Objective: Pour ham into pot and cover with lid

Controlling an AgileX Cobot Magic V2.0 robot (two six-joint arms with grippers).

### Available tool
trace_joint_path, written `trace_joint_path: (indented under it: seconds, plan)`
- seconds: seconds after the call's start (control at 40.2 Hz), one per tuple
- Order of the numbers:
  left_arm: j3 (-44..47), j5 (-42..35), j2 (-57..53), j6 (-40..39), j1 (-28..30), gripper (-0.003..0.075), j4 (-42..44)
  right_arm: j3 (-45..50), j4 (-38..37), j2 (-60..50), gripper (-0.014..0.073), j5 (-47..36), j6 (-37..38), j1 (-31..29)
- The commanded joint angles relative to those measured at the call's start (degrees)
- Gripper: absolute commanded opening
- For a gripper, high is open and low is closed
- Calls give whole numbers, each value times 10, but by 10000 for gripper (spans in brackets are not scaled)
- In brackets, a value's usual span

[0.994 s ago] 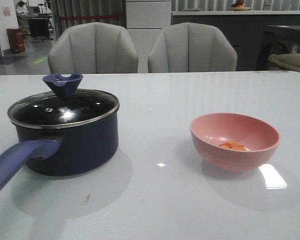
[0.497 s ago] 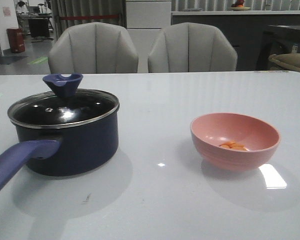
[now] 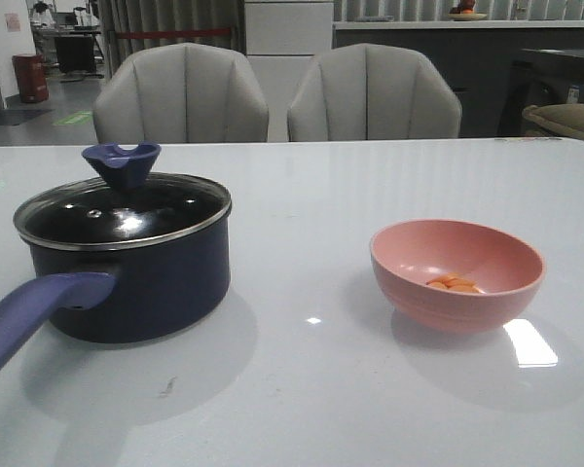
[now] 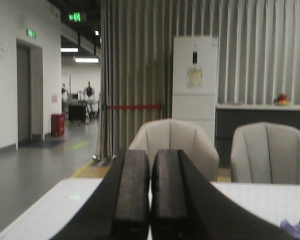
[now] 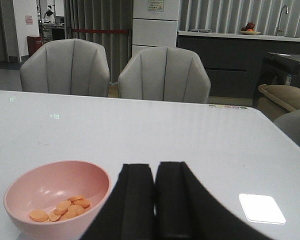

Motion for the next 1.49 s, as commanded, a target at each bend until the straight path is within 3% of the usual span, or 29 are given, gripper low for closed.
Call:
trace_joint_path:
  seconds: [0.0,0.423,0.796,0.895,1.094,1.168,1.318,1.467]
  plan:
    - [-19,-62,-10,0,-5,113,-9,-3,-6,-11,150,-44,-1,-3]
    - [-233,274,133,0,-5,113,-19,-3,-6,-11,150,-44,-1,-3]
    - [-222,281,151,0,-5,124,-20,-3,-6,-11,150,-44,-1,-3]
    - [-222,281,151,0,-12,196,-20,-3,-6,-11,150,-44,-1,-3]
    - [-222,281,151,0,-35,531,-19,-3,-6,-11,150,-44,-1,-3]
    - [-222,281,153,0,-39,602,-19,-3,-6,-11,150,-44,-1,-3]
    - [-237,291,188,0,-58,614,-22,-3,-6,-11,150,-44,-1,-3]
    - [-299,358,273,0,-93,614,-22,-3,-6,-11,150,-44,-1,-3]
